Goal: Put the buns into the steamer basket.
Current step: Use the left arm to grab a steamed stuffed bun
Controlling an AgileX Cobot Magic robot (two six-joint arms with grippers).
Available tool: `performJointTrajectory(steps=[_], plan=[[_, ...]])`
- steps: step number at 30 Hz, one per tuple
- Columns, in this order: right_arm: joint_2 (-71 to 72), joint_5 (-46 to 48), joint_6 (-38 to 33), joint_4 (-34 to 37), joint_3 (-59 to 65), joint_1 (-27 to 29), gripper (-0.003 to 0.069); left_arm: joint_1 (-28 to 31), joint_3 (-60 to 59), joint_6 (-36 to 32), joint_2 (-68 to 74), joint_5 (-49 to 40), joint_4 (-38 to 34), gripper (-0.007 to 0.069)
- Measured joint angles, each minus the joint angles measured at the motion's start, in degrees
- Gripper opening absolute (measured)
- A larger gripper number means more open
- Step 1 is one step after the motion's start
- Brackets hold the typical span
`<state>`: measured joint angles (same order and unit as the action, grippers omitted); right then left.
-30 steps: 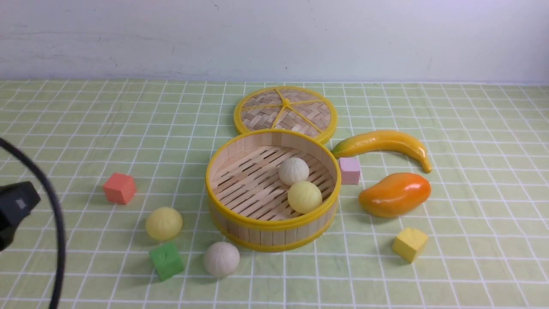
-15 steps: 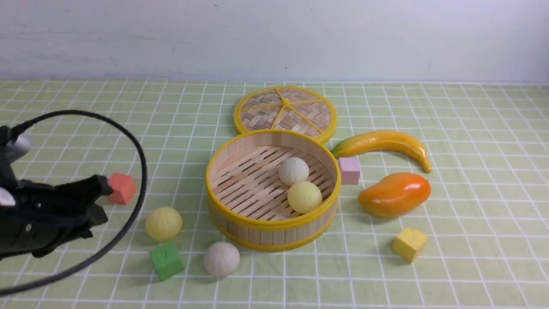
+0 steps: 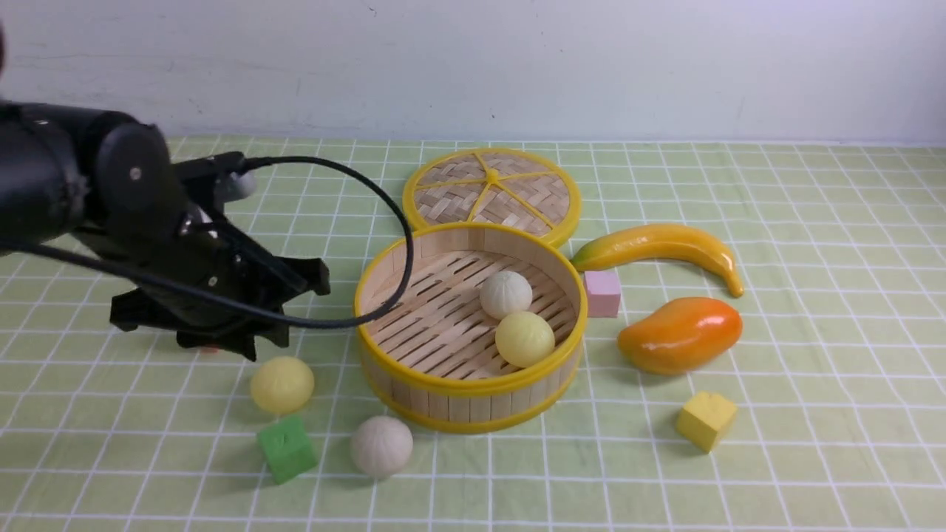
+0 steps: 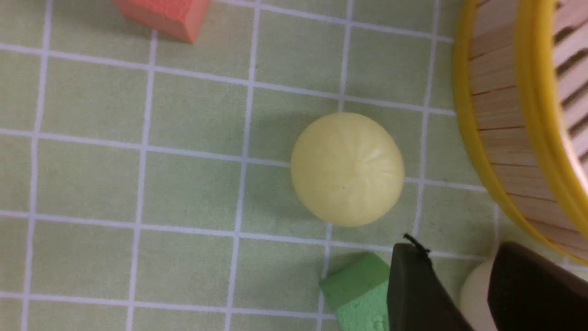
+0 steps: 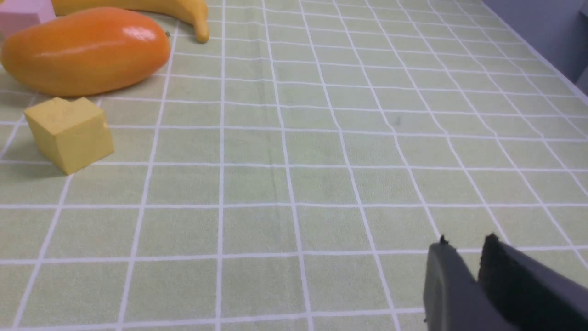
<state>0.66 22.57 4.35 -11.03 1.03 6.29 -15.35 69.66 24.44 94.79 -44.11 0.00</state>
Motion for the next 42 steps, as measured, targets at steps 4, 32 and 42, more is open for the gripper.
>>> performJointTrajectory(steps=[4,32,42], plan=[[0.0,0.0,0.0,0.0,0.0,0.0,0.0117,0.0,3.97,2.79,4.28,-3.33,3.13,0.0238],[0.0,0.0,0.0,0.0,0.0,0.0,0.0144,0.0,6.47,2.48,16.01,-3.35,4.81,-0.0006],[0.0,0.0,0.35,0.0,0.0,0.0,0.0156,0.06,6.54,2.41,10.13,-4.32,4.78,-0.0013]])
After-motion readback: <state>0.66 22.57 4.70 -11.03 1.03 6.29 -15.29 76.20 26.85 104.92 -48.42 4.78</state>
